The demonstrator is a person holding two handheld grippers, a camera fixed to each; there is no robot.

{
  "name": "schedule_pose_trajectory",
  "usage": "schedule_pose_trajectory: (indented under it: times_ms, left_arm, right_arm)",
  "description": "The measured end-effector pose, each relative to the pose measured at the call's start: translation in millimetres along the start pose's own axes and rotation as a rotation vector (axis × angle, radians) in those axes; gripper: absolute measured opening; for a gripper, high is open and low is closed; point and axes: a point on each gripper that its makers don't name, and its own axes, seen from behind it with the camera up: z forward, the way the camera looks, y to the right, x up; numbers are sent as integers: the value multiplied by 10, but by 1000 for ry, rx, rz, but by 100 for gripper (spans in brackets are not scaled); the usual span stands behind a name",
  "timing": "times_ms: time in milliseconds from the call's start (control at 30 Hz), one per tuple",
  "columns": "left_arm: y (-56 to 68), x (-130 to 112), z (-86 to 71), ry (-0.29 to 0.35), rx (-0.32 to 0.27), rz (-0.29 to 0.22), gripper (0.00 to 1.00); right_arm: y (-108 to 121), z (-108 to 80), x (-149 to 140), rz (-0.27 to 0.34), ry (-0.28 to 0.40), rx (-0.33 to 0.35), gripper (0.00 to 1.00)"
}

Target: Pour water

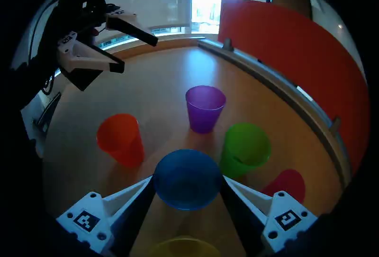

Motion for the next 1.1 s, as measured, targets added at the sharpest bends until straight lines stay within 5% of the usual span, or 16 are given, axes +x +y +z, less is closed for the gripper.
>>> schedule_pose_trajectory:
  times_ms: [1100]
  left_arm:
    - [45,148,-11,16,3,10,92]
  right_arm:
    - [69,-464,483,0,221,-38,94]
